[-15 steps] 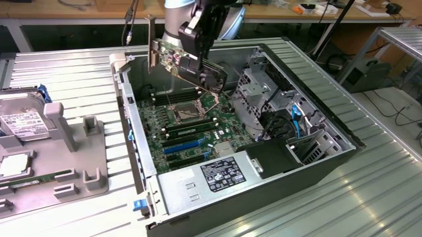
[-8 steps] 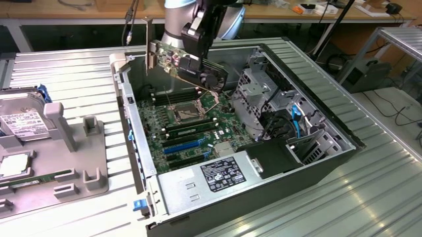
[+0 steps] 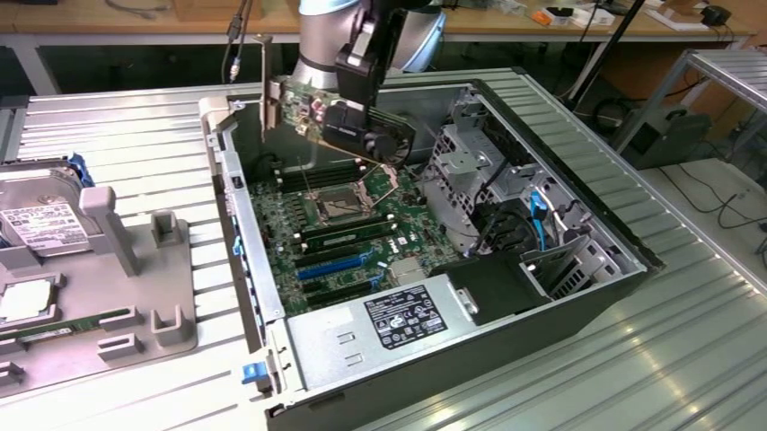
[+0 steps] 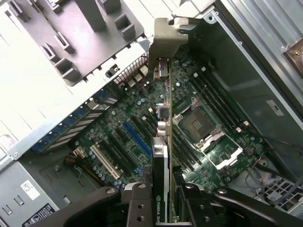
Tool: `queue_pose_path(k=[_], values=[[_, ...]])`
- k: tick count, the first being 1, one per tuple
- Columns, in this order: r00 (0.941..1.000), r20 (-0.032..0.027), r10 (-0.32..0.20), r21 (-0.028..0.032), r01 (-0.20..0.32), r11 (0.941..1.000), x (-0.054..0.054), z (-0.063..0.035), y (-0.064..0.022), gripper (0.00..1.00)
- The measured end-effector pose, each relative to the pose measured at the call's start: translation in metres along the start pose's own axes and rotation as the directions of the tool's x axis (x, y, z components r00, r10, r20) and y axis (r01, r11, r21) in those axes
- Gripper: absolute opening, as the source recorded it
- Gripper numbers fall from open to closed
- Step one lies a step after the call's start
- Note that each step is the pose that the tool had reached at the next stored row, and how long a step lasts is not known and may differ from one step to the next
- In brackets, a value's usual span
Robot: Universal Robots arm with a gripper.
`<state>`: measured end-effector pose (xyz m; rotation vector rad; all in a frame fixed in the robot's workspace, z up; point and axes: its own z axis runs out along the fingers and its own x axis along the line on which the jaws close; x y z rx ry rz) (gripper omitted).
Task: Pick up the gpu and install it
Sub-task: 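Insert the gpu into the slot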
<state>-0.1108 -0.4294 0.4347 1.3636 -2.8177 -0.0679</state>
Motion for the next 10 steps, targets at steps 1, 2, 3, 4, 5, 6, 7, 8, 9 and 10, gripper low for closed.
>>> queue_pose_path(k=[1, 2, 3, 4, 5, 6, 7, 8, 9, 10], values=[[0.9999, -0.0005, -0.012, -0.0001, 0.012, 0.9999, 0.0, 0.0, 0.0, 0.27], [0.9997, -0.0011, -0.026, -0.0003, 0.026, 0.9997, 0.0, 0.0, 0.0, 0.27], [0.9994, -0.0014, -0.034, -0.0003, 0.034, 0.9994, 0.0, 0.0, 0.0, 0.27], [0.9993, -0.0016, -0.038, -0.0004, 0.038, 0.9993, 0.0, 0.0, 0.0, 0.27], [0.9985, -0.0023, -0.054, -0.0006, 0.054, 0.9985, 0.0, 0.0, 0.0, 0.27], [0.9979, -0.0028, -0.065, -0.0007, 0.065, 0.9979, 0.0, 0.0, 0.0, 0.27], [0.9974, -0.0031, -0.073, -0.0008, 0.073, 0.9974, 0.0, 0.0, 0.0, 0.27], [0.9968, -0.0034, -0.08, -0.0009, 0.08, 0.9968, 0.0, 0.0, 0.0, 0.27], [0.9957, -0.004, -0.092, -0.001, 0.092, 0.9957, 0.0, 0.0, 0.0, 0.27], [0.9952, -0.0042, -0.098, -0.0011, 0.098, 0.9952, 0.0, 0.0, 0.0, 0.27]])
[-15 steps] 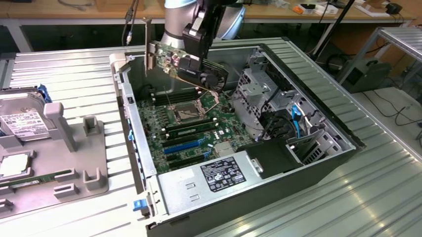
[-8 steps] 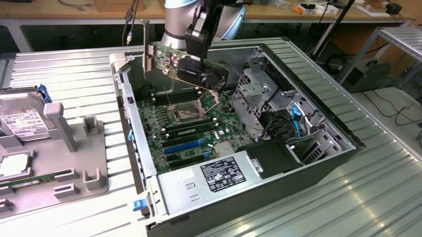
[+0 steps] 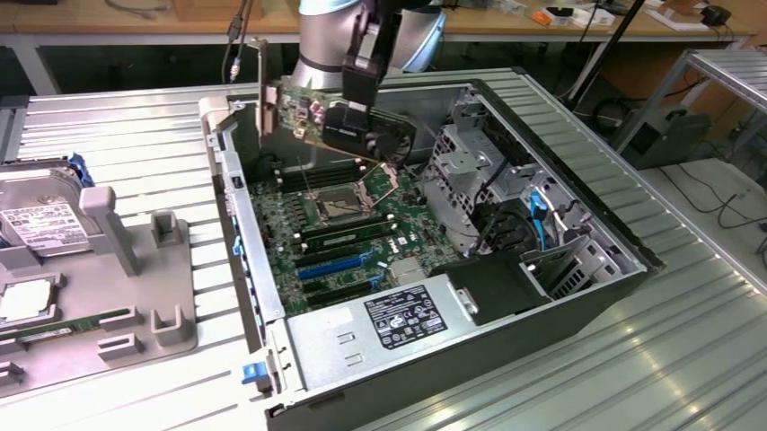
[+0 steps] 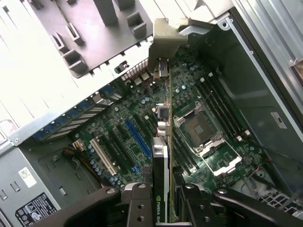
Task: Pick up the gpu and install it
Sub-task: 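Insert the gpu into the slot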
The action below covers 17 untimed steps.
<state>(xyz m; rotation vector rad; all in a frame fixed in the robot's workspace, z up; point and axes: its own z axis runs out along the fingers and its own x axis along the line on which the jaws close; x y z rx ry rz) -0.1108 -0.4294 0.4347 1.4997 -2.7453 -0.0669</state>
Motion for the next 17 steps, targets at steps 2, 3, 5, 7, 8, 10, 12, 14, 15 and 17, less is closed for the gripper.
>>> queue_pose_path(k=[2, 3, 5, 7, 8, 10, 12, 14, 15, 17], values=[[0.9997, -0.0011, -0.025, -0.0003, 0.025, 0.9997, 0.0, 0.0, 0.0, 0.27], [0.9994, -0.0015, -0.035, -0.0004, 0.035, 0.9994, 0.0, 0.0, 0.0, 0.27], [0.9984, -0.0024, -0.057, -0.0006, 0.057, 0.9984, 0.0, 0.0, 0.0, 0.27], [0.9976, -0.003, -0.07, -0.0008, 0.07, 0.9976, 0.0, 0.0, 0.0, 0.27], [0.9968, -0.0034, -0.08, -0.0009, 0.08, 0.9968, 0.0, 0.0, 0.0, 0.27], [0.9946, -0.0045, -0.103, -0.0012, 0.103, 0.9947, 0.0, 0.0, 0.0, 0.27], [0.9918, -0.0056, -0.128, -0.0016, 0.128, 0.9918, 0.0, 0.0, 0.0, 0.27], [0.9888, -0.0065, -0.149, -0.0019, 0.149, 0.9889, 0.0, 0.0, 0.0, 0.27], [0.987, -0.0069, -0.16, -0.0021, 0.16, 0.9871, 0.0, 0.0, 0.0, 0.27], [0.9838, -0.0077, -0.179, -0.0024, 0.179, 0.9838, 0.0, 0.0, 0.0, 0.27]])
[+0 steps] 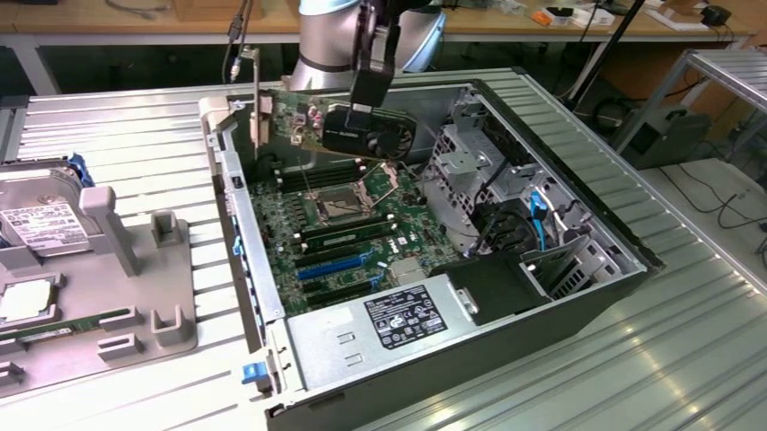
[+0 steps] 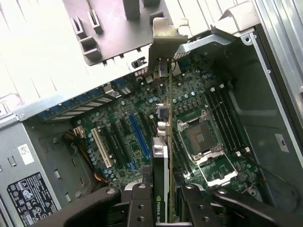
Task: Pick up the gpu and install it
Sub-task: 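Insert the gpu into the slot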
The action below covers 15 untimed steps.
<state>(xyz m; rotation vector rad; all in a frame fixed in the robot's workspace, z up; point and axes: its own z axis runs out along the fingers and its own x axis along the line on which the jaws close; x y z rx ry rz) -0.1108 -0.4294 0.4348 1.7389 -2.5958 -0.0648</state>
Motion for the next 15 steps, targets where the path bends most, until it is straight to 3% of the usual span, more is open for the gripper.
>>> queue_pose_path(k=[5, 15], values=[[0.9989, -0.002, -0.046, -0.0005, 0.046, 0.9989, 0.0, 0.0, 0.0, 0.27], [0.991, -0.0058, -0.133, -0.0016, 0.133, 0.9911, 0.0, 0.0, 0.0, 0.27]])
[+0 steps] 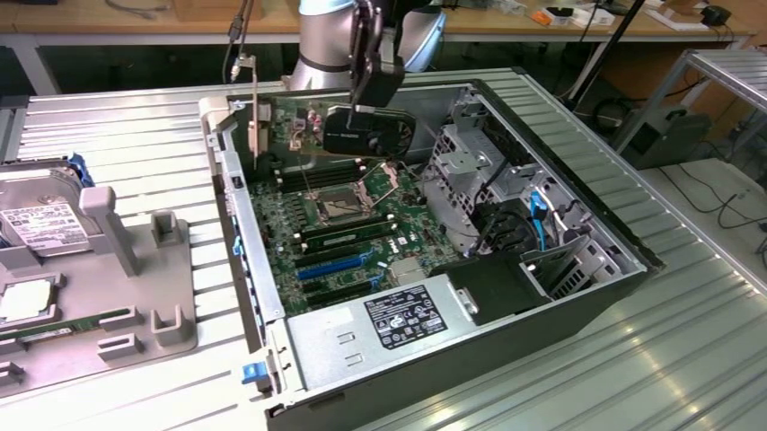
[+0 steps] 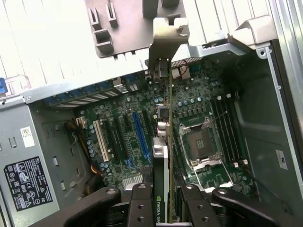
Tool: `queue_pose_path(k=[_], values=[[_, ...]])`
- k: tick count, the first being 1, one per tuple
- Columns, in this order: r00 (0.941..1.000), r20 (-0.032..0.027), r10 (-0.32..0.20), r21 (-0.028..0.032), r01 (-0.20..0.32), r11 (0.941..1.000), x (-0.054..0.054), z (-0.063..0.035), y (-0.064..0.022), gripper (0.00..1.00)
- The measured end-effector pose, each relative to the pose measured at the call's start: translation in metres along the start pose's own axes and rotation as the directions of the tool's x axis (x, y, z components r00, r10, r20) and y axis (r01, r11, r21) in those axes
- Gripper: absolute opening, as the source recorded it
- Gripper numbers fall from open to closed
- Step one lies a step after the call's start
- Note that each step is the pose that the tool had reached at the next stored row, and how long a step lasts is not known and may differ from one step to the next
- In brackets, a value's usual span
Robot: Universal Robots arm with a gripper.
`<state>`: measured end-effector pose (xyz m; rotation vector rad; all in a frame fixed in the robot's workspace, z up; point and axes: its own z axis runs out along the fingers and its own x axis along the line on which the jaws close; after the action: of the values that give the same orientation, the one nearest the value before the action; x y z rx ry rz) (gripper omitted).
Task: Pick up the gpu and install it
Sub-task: 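Insert the gpu into the slot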
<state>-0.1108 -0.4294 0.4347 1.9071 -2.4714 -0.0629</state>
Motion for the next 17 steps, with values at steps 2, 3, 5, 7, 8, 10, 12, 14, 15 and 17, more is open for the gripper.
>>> queue_pose_path(k=[2, 3, 5, 7, 8, 10, 12, 14, 15, 17], values=[[0.9999, -0.0007, -0.015, -0.0002, 0.015, 0.9999, 0.0, 0.0, 0.0, 0.27], [0.9997, -0.001, -0.024, -0.0002, 0.024, 0.9997, 0.0, 0.0, 0.0, 0.27], [0.9993, -0.0016, -0.039, -0.0004, 0.039, 0.9993, 0.0, 0.0, 0.0, 0.27], [0.9986, -0.0023, -0.052, -0.0005, 0.052, 0.9986, 0.0, 0.0, 0.0, 0.27], [0.9981, -0.0027, -0.062, -0.0007, 0.062, 0.9981, 0.0, 0.0, 0.0, 0.27], [0.9961, -0.0038, -0.089, -0.001, 0.089, 0.9961, 0.0, 0.0, 0.0, 0.27], [0.9935, -0.0049, -0.114, -0.0014, 0.114, 0.9935, 0.0, 0.0, 0.0, 0.27], [0.9917, -0.0055, -0.128, -0.0016, 0.128, 0.9918, 0.0, 0.0, 0.0, 0.27], [0.9908, -0.0058, -0.135, -0.0017, 0.135, 0.9909, 0.0, 0.0, 0.0, 0.27], [0.9875, -0.0068, -0.157, -0.002, 0.157, 0.9876, 0.0, 0.0, 0.0, 0.27]])
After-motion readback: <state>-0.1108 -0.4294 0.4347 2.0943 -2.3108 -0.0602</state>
